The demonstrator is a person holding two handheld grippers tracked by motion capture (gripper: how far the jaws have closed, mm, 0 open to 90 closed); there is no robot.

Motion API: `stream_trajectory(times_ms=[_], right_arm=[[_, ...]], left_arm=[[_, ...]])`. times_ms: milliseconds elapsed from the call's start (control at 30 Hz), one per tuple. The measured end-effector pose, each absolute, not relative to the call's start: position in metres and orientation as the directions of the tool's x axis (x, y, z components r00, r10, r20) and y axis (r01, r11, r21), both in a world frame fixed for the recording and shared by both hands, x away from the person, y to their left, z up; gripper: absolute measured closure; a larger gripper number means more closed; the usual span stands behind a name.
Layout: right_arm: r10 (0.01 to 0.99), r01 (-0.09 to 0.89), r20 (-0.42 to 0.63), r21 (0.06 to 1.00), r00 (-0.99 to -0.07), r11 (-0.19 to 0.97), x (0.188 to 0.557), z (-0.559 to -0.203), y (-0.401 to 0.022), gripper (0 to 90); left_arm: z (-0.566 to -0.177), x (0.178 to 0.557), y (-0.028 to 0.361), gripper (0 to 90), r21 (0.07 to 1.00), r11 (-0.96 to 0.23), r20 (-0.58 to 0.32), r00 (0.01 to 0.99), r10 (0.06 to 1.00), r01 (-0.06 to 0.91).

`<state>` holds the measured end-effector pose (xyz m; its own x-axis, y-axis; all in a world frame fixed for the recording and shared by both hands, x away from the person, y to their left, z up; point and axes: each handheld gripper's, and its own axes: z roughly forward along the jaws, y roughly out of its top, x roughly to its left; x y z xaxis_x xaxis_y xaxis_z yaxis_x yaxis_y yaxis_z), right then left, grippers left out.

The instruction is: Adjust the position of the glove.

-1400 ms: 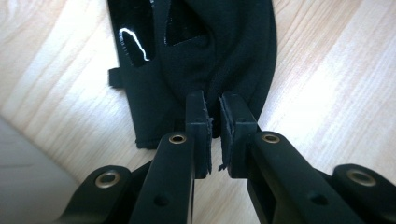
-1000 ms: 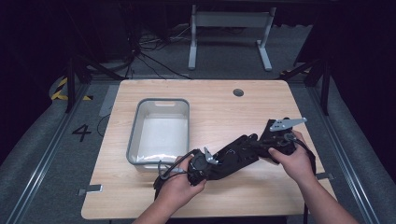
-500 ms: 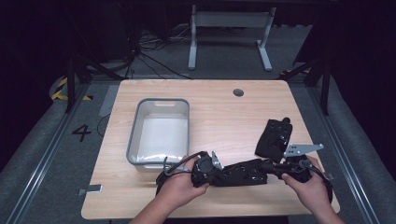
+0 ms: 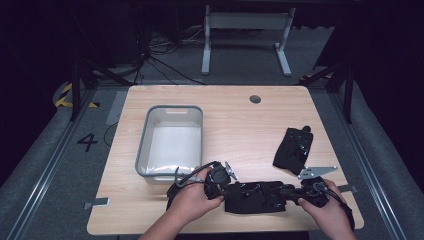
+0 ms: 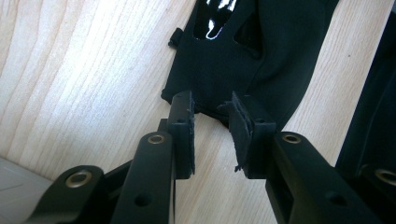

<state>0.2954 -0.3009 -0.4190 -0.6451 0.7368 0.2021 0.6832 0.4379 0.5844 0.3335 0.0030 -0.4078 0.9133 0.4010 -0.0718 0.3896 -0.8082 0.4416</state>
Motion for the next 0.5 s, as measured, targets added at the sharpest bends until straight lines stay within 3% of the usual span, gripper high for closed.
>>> stream_trajectory(times_ms=[100,500], right_arm=[[0.753,0.692,0.199,0.587,-0.627,0.421,0.296,-0.415,-0.309,76.2],[0.780,0.654,0.157,0.657,-0.605,0.375,0.305,-0.398,-0.332,71.6]], left_arm=[[-0.405,0.334,0.005,67.8,0.459,-0.797,-0.079,0.911,0.405,0.394],[-0.390,0.335,0.011,59.1,0.590,-0.657,-0.172,0.868,0.466,0.469]])
